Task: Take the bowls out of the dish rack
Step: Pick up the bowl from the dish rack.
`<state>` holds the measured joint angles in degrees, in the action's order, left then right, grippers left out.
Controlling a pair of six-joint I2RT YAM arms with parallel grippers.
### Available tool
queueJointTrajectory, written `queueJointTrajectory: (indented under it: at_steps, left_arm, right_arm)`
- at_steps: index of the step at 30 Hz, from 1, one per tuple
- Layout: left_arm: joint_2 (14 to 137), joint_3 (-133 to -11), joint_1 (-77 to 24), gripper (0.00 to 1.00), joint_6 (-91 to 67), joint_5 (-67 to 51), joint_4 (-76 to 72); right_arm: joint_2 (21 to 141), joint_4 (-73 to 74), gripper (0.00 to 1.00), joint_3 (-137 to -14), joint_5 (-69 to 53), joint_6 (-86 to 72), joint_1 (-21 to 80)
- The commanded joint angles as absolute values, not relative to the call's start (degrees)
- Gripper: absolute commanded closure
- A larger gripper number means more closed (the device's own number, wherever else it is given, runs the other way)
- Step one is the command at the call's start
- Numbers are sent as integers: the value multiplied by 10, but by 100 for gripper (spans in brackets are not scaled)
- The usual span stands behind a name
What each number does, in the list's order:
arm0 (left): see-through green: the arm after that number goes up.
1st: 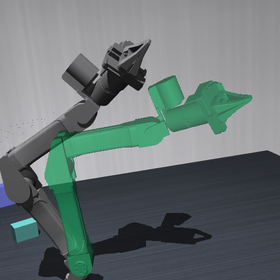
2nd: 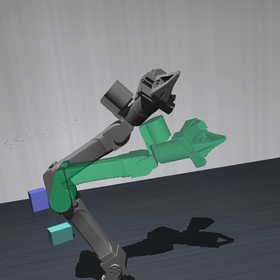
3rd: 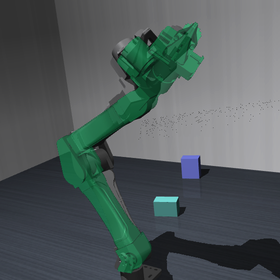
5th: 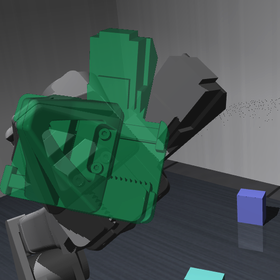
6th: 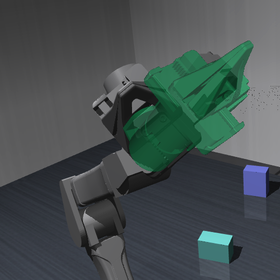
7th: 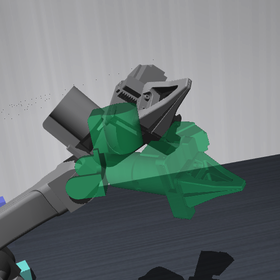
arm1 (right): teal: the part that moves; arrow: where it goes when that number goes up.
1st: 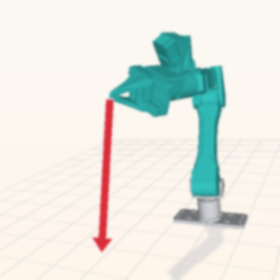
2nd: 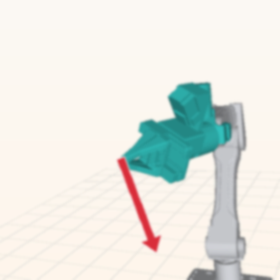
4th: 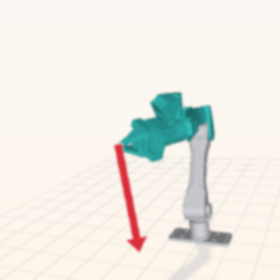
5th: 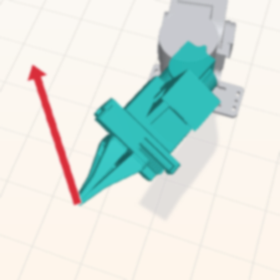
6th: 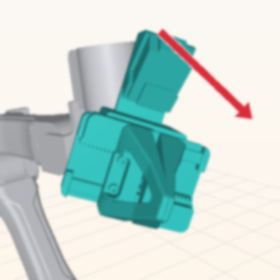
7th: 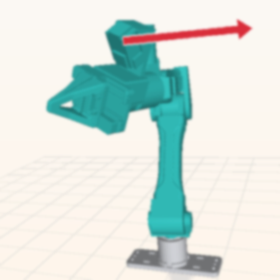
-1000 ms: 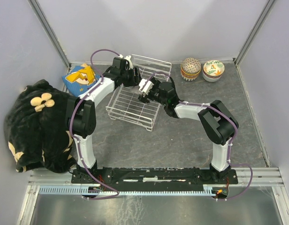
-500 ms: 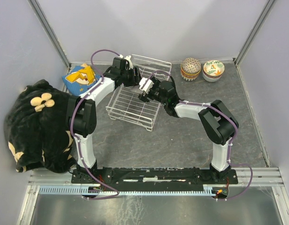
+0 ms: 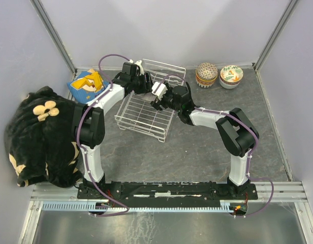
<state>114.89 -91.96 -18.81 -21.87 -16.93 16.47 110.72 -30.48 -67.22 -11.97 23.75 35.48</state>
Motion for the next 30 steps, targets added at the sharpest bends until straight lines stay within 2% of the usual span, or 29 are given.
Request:
queueJointTrajectory:
  at_steps: [1,22,30]
  left_arm:
    - [1169,-934,-187,35,-240,-185,160]
    - [1198,-966,-187,35,-258,-195,157]
    - [1208,-966,-186,35,-259,-201,154]
  right_arm:
    - [1106,-303,11,-695,-119,218,350]
    - [1106,-303,25,-688,-101,180,349]
    - [1109,-308,36,-684,-103,167,349]
